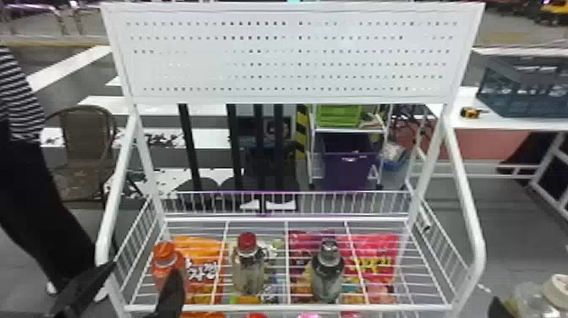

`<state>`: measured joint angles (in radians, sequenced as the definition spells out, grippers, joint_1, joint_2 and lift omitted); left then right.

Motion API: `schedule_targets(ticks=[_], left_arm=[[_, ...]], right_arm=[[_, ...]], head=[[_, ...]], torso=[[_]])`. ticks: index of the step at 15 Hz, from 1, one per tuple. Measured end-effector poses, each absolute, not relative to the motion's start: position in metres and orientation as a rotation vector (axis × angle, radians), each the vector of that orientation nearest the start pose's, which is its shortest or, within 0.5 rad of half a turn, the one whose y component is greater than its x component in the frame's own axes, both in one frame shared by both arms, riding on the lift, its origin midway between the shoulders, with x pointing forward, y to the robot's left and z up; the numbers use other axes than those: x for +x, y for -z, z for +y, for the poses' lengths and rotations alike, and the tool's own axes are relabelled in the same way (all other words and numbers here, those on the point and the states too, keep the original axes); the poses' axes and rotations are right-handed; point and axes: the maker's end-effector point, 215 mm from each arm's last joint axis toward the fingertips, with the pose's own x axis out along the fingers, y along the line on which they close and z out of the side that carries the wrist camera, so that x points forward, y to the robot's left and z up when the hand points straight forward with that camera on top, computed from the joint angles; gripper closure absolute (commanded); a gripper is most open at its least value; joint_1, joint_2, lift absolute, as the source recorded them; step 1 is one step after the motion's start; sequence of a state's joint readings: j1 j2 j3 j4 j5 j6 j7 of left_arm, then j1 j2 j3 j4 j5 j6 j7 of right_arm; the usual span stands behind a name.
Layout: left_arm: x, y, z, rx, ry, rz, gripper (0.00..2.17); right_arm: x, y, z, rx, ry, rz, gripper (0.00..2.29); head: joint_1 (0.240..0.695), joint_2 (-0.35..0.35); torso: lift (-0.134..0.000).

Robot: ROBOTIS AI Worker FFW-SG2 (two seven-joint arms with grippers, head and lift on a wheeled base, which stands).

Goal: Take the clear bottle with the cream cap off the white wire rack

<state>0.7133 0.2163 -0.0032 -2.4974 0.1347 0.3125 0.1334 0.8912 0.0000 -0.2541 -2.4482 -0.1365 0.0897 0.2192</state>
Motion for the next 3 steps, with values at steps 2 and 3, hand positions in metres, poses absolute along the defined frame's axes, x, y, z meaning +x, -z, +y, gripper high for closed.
schedule_targets(ticks=[2,3], left_arm=[[0.3924,0.2706,0.2308,0.045,0.037,0.107,0.14],[0.3922,0.2704,0.2309,0.045,0.036,0.106,0.14]], right_arm=[[0.3407,0.2881,-0.2897,-0.043,-0.055,0.098,1.72],[0.3407,0.288,-0.2894,-0.043,-0.056,0.098,1.72]], head=[[0.499,0.0],[0.499,0.0]], torso=[[0.0],[0.0]])
